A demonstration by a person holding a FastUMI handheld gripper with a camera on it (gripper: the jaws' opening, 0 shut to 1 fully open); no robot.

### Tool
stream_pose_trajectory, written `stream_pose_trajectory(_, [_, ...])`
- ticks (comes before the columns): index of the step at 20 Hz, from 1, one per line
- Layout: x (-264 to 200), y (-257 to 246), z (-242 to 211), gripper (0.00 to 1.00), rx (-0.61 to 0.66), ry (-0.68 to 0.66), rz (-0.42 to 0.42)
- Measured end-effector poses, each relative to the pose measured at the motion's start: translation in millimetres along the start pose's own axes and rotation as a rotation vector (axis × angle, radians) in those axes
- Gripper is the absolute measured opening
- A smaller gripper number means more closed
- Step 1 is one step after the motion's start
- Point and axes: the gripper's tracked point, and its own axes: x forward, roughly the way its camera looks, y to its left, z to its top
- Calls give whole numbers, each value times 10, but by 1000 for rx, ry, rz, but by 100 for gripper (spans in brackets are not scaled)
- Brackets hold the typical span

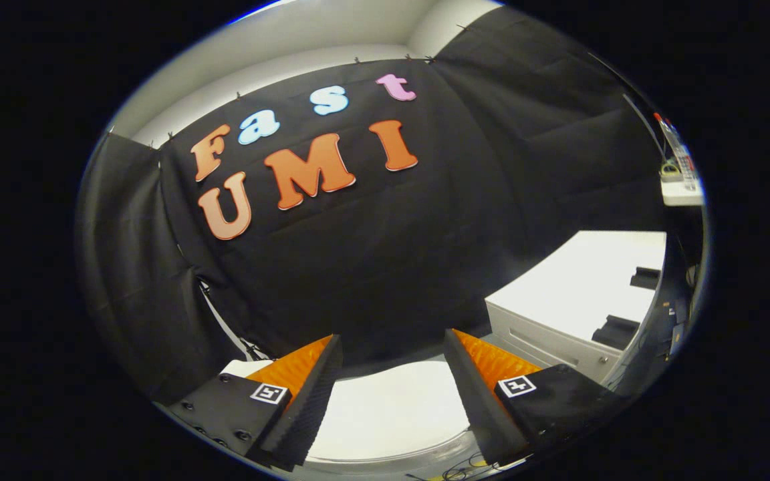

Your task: Open the toilet lid.

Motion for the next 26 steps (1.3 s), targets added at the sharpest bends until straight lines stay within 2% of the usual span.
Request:
stream_pose_trajectory(5, [42, -623, -550, 98, 197, 28, -66])
stream_pose_trajectory(9, [-167, -973, -1248, 98, 298, 200, -104])
stream_pose_trajectory(14, [-120, -1425, -1806, 99, 387, 253, -159])
stream_pose_trajectory(17, [-13, -1646, -2161, 98, 499, 294, -186])
stream_pose_trajectory(22, [143, -1913, -2417, 98, 777, 270, -206])
stream_pose_trajectory(26, [236, -2132, -2634, 94, 850, 273, -248])
